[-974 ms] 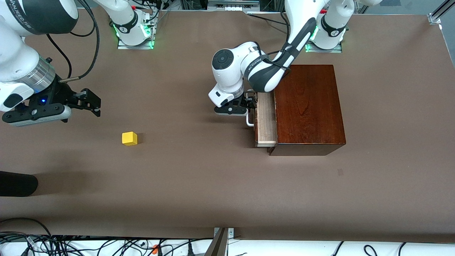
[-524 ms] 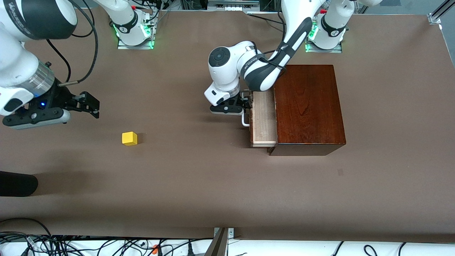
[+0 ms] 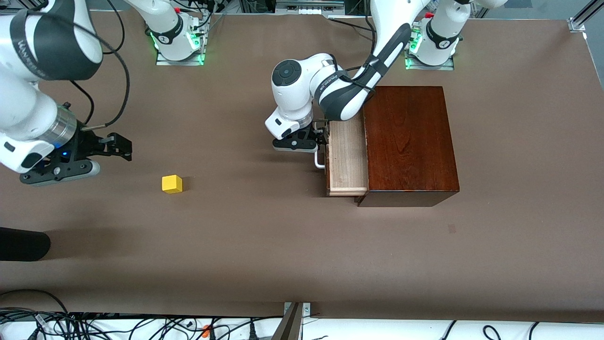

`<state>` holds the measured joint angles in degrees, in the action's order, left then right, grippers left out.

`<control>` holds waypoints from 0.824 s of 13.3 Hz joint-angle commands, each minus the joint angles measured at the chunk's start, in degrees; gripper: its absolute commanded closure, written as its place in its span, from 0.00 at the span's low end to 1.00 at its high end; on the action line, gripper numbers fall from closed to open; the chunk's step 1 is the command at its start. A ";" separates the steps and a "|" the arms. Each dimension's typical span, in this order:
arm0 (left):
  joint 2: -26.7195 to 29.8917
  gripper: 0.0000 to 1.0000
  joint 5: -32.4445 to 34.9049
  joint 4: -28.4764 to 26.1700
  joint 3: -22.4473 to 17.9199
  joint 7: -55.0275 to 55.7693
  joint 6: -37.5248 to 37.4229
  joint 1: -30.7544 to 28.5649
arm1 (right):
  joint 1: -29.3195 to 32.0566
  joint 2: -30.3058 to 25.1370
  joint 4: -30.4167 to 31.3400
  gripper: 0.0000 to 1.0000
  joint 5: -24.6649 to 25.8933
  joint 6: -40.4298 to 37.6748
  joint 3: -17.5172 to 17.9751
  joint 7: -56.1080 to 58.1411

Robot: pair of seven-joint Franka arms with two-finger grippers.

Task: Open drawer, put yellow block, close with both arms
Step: 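Pull the drawer open with the left gripper while the right gripper approaches the cube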

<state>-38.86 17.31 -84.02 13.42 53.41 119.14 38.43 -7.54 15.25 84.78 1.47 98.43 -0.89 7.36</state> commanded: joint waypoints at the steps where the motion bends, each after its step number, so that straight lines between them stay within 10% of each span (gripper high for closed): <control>1: -1.75 0.00 -1.49 7.36 0.64 -0.41 -8.01 0.51 | 0.07 3.99 -0.23 0.00 -0.15 -0.43 0.53 2.22; 11: 13.70 0.00 -0.26 11.95 1.26 -0.76 -34.21 -9.93 | 0.43 5.23 14.52 0.00 -1.29 12.29 0.45 2.22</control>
<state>-29.72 17.59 -70.49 13.65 53.31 88.90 33.32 -7.59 22.25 94.46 0.99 106.99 -0.64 8.55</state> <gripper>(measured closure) 0.000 0.000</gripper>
